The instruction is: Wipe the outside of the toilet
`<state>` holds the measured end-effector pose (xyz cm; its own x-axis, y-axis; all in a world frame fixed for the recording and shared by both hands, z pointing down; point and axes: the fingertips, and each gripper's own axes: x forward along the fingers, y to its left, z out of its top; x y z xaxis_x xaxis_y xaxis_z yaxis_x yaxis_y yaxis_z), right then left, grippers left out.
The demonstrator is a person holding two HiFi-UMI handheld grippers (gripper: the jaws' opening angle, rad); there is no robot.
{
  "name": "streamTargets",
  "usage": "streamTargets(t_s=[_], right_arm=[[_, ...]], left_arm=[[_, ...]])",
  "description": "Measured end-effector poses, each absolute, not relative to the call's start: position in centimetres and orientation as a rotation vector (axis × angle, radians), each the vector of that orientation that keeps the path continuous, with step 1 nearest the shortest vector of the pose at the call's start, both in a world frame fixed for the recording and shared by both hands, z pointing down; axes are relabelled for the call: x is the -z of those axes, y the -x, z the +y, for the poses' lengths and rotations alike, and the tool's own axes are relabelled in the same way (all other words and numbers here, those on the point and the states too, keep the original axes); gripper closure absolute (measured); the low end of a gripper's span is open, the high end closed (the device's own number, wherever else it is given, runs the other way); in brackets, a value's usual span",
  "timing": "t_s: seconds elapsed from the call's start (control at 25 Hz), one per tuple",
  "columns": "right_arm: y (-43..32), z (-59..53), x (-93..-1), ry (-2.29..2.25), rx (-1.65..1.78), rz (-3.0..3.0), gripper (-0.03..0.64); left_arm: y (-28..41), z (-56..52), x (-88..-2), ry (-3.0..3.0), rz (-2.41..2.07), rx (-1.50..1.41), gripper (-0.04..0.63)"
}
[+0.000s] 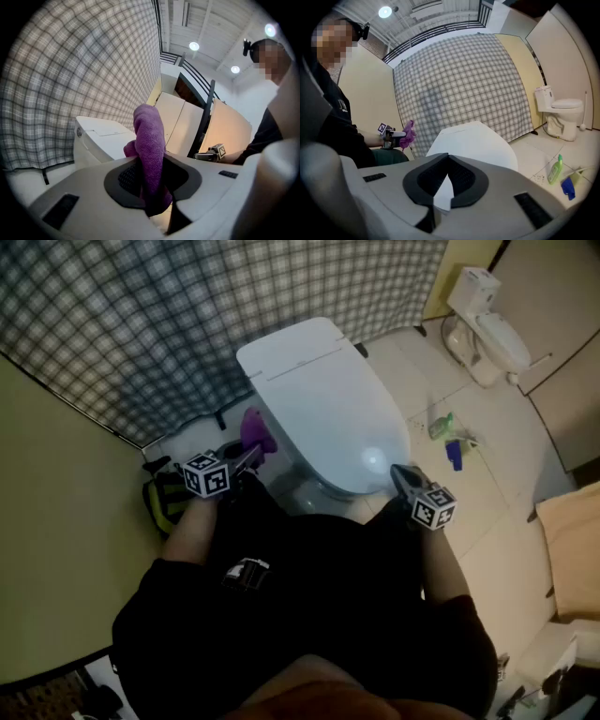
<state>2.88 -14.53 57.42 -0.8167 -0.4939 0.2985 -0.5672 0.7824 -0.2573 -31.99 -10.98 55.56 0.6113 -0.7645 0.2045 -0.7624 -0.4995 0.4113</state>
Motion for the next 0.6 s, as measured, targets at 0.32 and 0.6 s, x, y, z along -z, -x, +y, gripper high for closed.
streamTargets(t_s=[0.32,0.6], right_arm=[[-2.7,-15.3,-55.5,-0.861,-0.473,-2.781,0.627],[-1.2,-17.1,-54.1,-0.835,-0.507,-2.802,0.627]], left_arm=[[38.1,-19.6,-53.1,-2.420,-1.422,-0.172,0.506],[44.5,-31.8,-53.3,-2.357,-1.564,-0.639,0.508]])
